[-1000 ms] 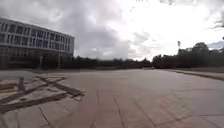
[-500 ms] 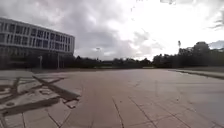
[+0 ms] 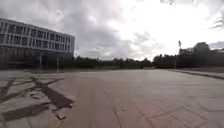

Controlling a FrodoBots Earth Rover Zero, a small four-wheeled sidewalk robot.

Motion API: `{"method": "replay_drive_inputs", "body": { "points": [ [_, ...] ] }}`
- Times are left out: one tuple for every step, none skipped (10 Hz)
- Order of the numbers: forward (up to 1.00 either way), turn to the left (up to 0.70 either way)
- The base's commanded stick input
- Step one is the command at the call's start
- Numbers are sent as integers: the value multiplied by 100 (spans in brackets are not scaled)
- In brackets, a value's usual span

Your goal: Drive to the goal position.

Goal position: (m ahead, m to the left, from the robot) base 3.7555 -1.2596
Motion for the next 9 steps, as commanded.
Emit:
{"method": "replay_drive_inputs", "body": {
  "points": [
    [70, 35],
    [70, 35],
    [70, 35],
    [70, 35],
    [70, 7],
    [70, 0],
    [70, 0],
    [70, 0],
    [70, 0]
  ]
}}
